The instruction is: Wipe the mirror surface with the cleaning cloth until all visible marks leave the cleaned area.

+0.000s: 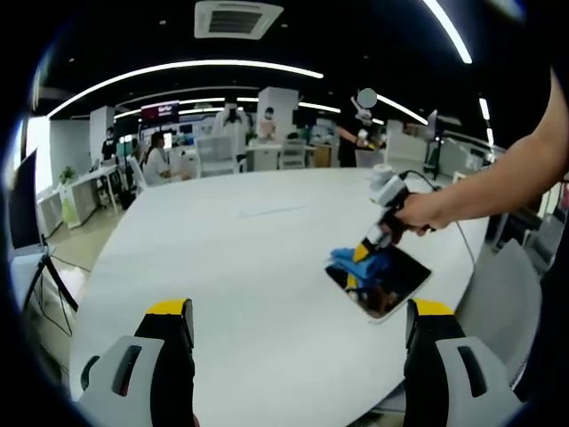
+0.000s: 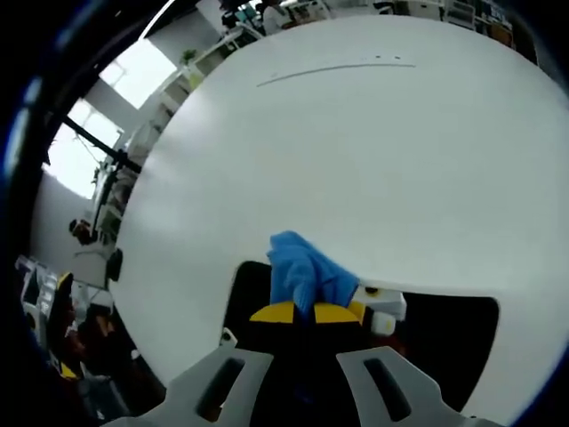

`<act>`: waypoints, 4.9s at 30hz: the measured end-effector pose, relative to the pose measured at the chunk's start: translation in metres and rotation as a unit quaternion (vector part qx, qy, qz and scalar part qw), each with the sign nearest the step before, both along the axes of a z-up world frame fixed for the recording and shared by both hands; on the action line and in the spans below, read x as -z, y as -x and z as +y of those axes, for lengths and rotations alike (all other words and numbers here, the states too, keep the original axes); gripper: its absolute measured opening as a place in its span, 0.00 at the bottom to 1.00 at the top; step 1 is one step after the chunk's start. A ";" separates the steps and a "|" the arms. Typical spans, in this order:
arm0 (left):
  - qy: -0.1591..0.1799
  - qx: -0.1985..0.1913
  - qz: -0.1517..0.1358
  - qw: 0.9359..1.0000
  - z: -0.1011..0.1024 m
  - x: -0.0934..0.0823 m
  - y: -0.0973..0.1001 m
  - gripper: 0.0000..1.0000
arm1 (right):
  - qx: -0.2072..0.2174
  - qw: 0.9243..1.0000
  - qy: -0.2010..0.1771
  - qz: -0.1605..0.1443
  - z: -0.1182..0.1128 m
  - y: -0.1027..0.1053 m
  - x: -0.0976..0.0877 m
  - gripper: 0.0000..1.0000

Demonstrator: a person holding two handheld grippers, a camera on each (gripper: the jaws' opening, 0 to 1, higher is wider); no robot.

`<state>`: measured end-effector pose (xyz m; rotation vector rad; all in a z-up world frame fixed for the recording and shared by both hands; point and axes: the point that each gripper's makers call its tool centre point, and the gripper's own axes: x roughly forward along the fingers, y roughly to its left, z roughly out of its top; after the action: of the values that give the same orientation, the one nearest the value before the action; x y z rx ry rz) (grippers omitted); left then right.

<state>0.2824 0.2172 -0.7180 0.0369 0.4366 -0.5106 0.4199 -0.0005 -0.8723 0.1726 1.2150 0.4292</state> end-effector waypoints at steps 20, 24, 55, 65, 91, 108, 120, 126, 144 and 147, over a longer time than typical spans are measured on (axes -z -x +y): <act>-0.005 -0.016 -0.004 1.000 -0.029 -0.005 0.022 1.00 | -0.017 1.000 -0.010 0.009 -0.006 0.017 -0.002 0.00; -0.003 -0.024 -0.006 1.000 -0.030 -0.006 0.028 1.00 | -0.022 1.000 -0.018 0.010 -0.007 0.021 -0.003 0.00; -0.009 0.010 -0.005 1.000 -0.036 0.002 0.000 1.00 | 0.002 1.000 -0.016 0.013 -0.010 0.025 -0.003 0.00; -0.003 0.015 -0.001 1.000 -0.027 0.010 0.002 1.00 | -0.007 1.000 -0.001 0.023 -0.006 0.044 0.003 0.00; 0.004 0.021 -0.002 1.000 -0.024 0.014 0.001 1.00 | -0.017 0.999 -0.010 0.042 0.002 0.089 0.001 0.00; 0.012 0.040 -0.006 0.999 -0.025 0.017 -0.010 1.00 | -0.013 0.999 -0.001 0.035 0.003 0.090 0.001 0.00; 0.018 0.045 0.001 0.999 -0.030 0.030 -0.010 1.00 | -0.015 0.999 0.003 0.036 0.007 0.095 -0.001 0.00; 0.006 0.047 0.007 0.999 -0.024 0.033 -0.011 1.00 | -0.017 0.999 -0.005 0.046 0.011 0.108 0.001 0.00; 0.009 0.063 0.004 0.998 -0.044 0.032 -0.025 1.00 | -0.021 0.998 -0.016 0.050 0.011 0.110 0.003 0.00; 0.011 0.058 0.012 0.998 -0.041 0.036 -0.025 1.00 | -0.019 0.998 -0.018 0.053 0.010 0.115 0.002 0.00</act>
<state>0.3076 0.1758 -0.7536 0.0351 0.4545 -0.6303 0.3052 0.0097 -0.8740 0.2064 1.3175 0.4802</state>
